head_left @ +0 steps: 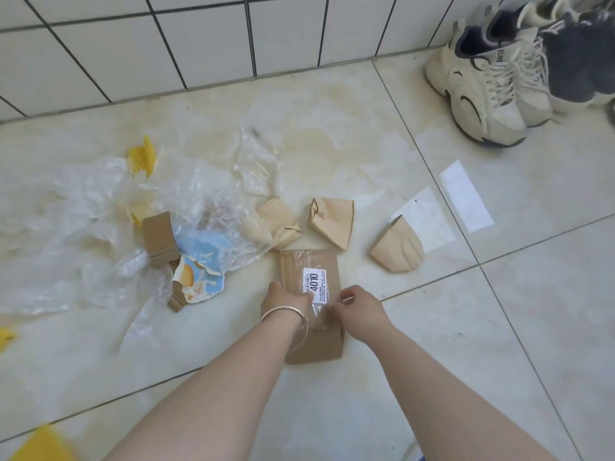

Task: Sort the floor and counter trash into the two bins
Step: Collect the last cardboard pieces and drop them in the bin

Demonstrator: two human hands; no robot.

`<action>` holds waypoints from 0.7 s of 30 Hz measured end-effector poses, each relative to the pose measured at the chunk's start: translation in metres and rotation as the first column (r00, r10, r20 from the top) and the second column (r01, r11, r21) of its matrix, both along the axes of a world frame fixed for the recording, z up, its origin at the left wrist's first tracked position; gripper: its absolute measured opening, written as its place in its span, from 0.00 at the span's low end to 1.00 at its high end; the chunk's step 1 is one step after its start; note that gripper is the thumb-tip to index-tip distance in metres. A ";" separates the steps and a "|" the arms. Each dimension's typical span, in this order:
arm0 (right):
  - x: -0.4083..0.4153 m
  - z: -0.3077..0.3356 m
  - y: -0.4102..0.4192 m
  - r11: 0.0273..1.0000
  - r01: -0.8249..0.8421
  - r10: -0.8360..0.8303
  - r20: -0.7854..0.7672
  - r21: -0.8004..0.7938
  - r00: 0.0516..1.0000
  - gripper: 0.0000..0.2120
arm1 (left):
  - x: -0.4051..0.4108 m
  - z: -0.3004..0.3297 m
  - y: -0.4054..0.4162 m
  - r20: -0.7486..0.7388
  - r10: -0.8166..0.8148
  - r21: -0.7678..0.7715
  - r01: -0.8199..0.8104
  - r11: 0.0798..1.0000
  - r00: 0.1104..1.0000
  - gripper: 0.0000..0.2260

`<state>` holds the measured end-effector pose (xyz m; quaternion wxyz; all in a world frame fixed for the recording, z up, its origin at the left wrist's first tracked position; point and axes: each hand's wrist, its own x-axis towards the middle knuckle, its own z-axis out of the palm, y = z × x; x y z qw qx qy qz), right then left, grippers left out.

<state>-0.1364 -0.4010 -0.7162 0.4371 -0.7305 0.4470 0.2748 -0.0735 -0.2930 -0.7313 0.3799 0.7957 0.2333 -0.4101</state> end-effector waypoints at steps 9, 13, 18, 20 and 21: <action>0.035 0.016 -0.049 0.884 0.204 -0.134 0.188 -0.421 0.973 0.14 | 0.042 0.022 0.020 0.104 0.218 -0.410 -0.158 0.898 0.970 0.02; 0.055 0.008 -0.079 0.826 0.224 -0.203 0.098 -0.517 0.974 0.25 | 0.073 0.018 0.004 0.131 0.264 -0.411 -0.190 0.892 0.955 0.05; 0.064 -0.009 -0.092 0.847 0.152 -0.208 -0.055 -0.509 0.977 0.33 | 0.097 0.003 -0.007 0.266 0.221 -0.340 -0.123 0.932 0.938 0.04; 0.062 -0.012 -0.091 0.856 0.092 -0.166 -0.101 -0.509 0.981 0.39 | 0.099 -0.004 -0.007 0.371 0.110 -0.221 -0.028 0.975 0.922 0.14; 0.062 -0.012 -0.091 0.860 0.100 -0.174 -0.103 -0.500 0.979 0.41 | 0.100 -0.008 -0.006 0.400 0.072 -0.166 -0.005 0.986 0.914 0.21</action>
